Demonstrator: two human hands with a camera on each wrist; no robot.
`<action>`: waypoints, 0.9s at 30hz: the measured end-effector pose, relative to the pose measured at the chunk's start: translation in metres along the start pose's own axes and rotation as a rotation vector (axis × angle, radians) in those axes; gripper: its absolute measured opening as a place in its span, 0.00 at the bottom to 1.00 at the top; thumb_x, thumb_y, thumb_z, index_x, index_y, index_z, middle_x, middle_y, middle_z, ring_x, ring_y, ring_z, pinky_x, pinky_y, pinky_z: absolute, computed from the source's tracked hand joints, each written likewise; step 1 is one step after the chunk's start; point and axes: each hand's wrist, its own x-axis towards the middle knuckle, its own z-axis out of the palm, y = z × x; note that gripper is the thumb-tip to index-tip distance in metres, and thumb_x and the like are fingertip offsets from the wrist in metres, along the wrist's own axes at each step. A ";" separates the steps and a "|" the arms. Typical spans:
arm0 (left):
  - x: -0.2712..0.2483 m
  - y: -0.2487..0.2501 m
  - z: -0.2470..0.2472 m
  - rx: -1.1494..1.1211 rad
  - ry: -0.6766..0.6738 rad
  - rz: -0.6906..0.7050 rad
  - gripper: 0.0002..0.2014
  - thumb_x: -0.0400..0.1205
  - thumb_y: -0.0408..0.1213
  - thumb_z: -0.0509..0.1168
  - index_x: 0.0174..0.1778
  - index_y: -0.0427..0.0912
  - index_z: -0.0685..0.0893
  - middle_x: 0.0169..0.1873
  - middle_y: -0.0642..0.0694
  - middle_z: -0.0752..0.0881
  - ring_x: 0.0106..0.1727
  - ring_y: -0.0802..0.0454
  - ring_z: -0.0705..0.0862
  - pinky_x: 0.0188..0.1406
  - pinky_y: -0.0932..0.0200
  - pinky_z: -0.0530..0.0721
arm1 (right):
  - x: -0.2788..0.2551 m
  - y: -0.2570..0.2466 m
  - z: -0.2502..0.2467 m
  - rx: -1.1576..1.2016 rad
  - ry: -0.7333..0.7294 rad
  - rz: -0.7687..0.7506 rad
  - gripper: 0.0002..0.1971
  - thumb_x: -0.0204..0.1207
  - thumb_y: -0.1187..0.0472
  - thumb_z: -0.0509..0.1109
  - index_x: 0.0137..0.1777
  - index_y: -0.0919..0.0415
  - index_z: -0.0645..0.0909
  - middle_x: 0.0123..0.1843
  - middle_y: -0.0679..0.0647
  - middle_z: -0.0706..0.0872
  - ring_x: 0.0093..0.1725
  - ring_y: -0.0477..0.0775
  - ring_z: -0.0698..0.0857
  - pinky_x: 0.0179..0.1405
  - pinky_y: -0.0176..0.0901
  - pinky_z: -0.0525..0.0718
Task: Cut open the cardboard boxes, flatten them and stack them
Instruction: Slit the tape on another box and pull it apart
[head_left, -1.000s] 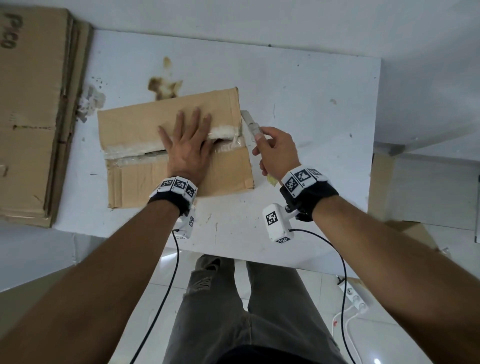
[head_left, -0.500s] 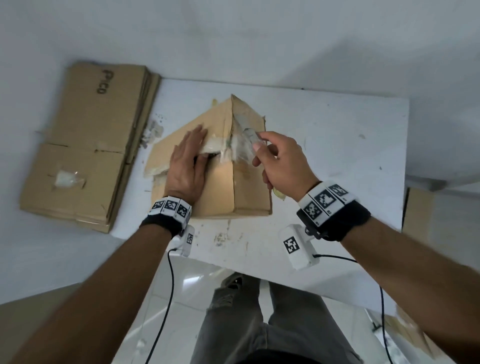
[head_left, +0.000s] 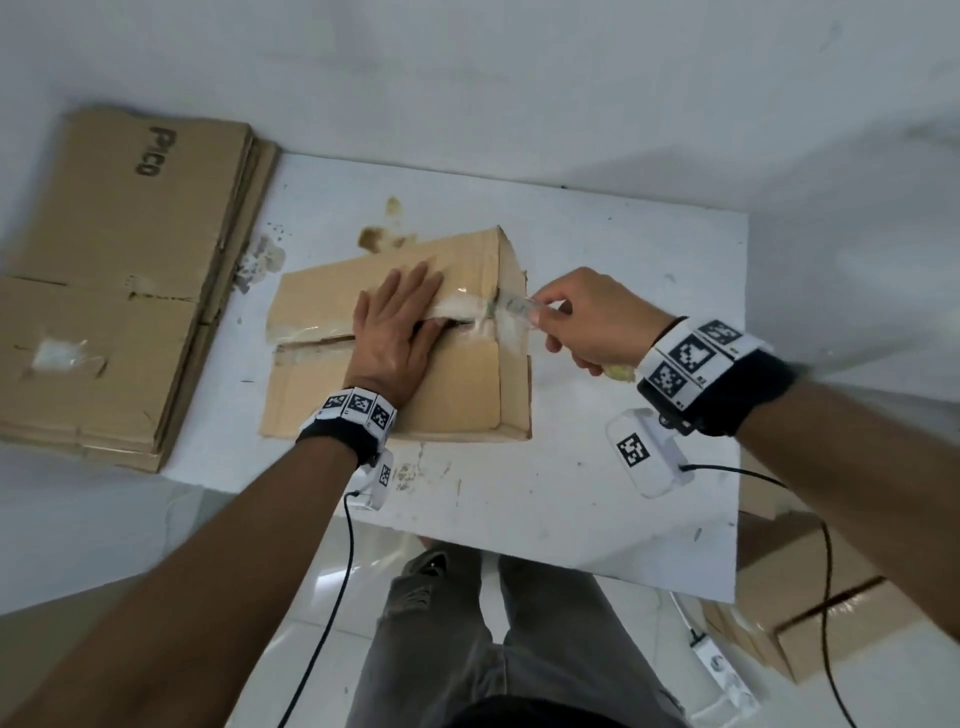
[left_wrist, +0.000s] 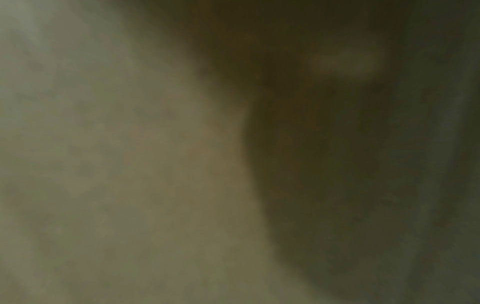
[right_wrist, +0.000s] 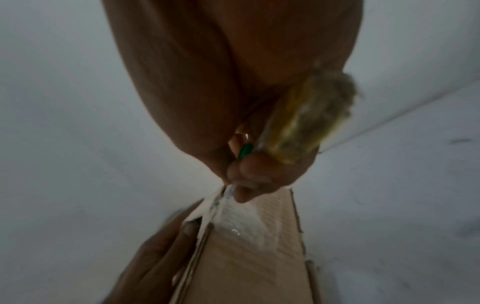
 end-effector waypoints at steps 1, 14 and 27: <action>0.000 0.001 0.010 0.019 -0.021 0.011 0.28 0.90 0.57 0.51 0.86 0.54 0.69 0.87 0.51 0.66 0.89 0.44 0.59 0.87 0.32 0.48 | 0.003 0.012 0.005 0.005 0.007 0.019 0.15 0.87 0.48 0.63 0.61 0.56 0.86 0.41 0.57 0.90 0.22 0.50 0.79 0.20 0.39 0.79; -0.020 -0.011 0.056 0.188 -0.207 0.112 0.32 0.84 0.51 0.54 0.88 0.57 0.66 0.89 0.55 0.58 0.91 0.45 0.51 0.87 0.31 0.42 | -0.008 0.102 0.059 0.012 -0.083 0.116 0.14 0.84 0.46 0.66 0.65 0.42 0.86 0.36 0.48 0.90 0.17 0.42 0.75 0.19 0.37 0.76; -0.048 0.013 0.066 0.194 -0.130 0.099 0.24 0.88 0.57 0.57 0.53 0.41 0.88 0.62 0.43 0.81 0.65 0.41 0.78 0.71 0.40 0.75 | -0.036 0.122 0.079 -0.083 0.291 0.126 0.13 0.88 0.43 0.57 0.60 0.46 0.79 0.39 0.51 0.88 0.40 0.57 0.88 0.42 0.54 0.88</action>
